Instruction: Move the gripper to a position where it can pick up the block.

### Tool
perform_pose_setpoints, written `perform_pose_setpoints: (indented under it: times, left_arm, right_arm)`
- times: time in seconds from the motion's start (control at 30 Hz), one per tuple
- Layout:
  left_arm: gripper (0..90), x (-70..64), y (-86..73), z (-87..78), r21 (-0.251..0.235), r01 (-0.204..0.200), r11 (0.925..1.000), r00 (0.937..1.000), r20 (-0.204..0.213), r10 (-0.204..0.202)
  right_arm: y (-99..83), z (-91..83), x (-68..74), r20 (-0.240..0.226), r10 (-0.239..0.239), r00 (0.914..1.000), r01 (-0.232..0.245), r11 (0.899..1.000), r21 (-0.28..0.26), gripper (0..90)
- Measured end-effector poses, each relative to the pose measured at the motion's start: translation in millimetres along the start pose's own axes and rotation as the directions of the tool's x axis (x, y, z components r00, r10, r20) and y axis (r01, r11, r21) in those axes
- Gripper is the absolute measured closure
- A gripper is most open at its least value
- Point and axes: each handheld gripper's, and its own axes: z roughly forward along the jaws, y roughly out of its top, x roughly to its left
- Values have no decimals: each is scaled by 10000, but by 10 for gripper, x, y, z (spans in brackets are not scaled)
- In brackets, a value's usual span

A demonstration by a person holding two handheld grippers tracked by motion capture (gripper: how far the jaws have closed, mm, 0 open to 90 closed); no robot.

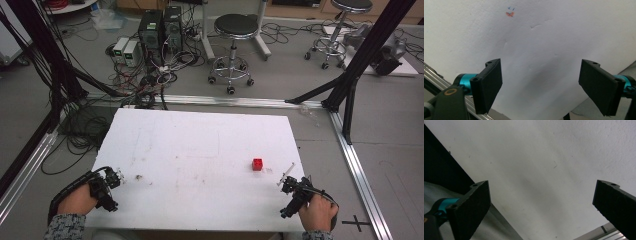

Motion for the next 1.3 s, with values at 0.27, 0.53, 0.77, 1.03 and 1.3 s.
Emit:
perform_pose_setpoints:
  times: [0.27, 0.53, 0.77, 1.03, 1.3]
  left_arm:
    - [193, -11, 14, -48, -138, -67, 9999, 9999, -84, 66]
    - [193, -28, 22, -65, -263, 7, 9997, 9999, -139, -11]
    - [190, -28, 26, -71, -284, -61, 9996, 9997, -243, 54]
    - [190, -17, 12, -80, -385, -13, 9993, 9997, -232, 4]
    - [190, -12, 4, -88, -427, 33, 9991, 9998, -170, -40]
  right_arm:
    - [-39, -42, -4, 23, 178, 9998, -177, 9997, -194, 8]
    - [-39, -42, -22, 68, 91, 9999, -89, 9995, -315, 9]
    - [-29, -43, -46, 87, -97, 9999, 100, 9993, -366, 9]
    - [-4, -15, -77, 154, -462, 9988, 466, 9985, -285, 8]
    - [54, -12, -188, -80, -878, 9961, 874, 9954, -388, 9]
